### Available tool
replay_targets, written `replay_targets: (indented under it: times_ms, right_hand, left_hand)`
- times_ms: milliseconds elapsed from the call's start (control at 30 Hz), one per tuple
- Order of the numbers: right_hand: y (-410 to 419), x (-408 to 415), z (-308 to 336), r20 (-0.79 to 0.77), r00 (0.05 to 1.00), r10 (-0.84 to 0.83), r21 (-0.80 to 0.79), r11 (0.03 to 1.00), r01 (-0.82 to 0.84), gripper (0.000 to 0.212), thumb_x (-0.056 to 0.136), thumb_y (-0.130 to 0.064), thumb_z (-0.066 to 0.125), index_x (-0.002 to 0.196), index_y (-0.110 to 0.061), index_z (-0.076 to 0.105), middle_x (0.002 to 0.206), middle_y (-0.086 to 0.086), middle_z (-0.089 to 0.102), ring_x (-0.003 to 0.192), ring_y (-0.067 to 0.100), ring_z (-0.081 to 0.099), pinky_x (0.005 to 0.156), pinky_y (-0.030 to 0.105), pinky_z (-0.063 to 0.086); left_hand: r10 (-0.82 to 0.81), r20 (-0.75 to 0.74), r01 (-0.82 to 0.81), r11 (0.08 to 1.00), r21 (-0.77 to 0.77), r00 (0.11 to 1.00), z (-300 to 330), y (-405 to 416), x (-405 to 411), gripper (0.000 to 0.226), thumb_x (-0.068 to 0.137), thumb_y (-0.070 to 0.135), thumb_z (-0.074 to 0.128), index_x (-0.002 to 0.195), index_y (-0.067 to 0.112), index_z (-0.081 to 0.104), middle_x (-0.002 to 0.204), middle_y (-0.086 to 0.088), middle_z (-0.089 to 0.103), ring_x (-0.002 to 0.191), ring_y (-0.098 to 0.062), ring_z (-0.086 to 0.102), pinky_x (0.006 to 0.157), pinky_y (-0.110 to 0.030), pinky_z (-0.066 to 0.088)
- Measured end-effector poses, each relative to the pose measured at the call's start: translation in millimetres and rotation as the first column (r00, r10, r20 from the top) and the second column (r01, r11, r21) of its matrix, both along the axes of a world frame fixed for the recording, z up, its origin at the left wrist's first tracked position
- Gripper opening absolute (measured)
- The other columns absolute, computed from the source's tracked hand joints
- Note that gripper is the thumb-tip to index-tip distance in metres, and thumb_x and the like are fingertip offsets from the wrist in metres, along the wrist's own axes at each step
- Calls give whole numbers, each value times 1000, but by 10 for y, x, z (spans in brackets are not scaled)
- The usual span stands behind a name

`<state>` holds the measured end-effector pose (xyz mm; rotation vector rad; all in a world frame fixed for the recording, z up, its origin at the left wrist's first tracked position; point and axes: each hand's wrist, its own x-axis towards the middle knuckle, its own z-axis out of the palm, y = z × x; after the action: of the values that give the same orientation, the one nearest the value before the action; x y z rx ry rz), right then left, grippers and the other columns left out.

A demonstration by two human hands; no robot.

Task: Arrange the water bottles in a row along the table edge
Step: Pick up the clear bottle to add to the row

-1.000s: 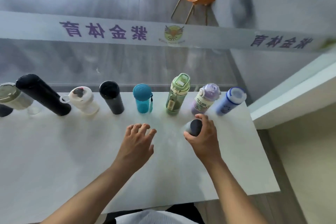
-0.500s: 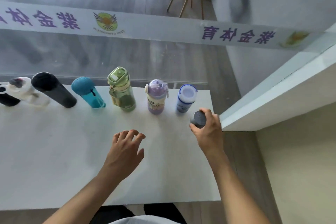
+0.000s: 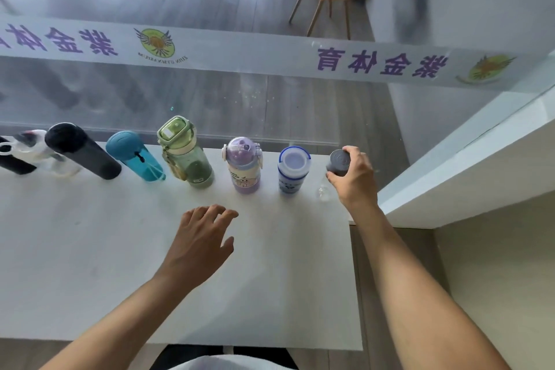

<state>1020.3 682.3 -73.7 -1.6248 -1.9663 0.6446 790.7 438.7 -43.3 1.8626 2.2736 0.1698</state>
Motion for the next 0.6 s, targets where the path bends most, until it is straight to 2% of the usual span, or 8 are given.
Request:
replay_targets:
  times_ms: [433,600]
  right_hand:
    - [15,7,63,134,990,33,-59,998,-25,67,70,-28,87,128,-17,54,117,10,58,108,32,54,83,31,41]
    - [-19,21,162,150,988,26,-46,999,-19,76,69,-34,88,134,-20,50,122,11,55,111,33,54,89,39,48]
  left_hand:
    - [-3,17,3,1000,6,1000,51,216,69,48,82,38,72,126,25,58,124,0,62,112,-28,56,96,-43,43]
    - [-12,-5,12,999,34,1000,163,299,7,48,83,37,71,127,23,57,127,-2,60,115,-30,54,97,-44,43]
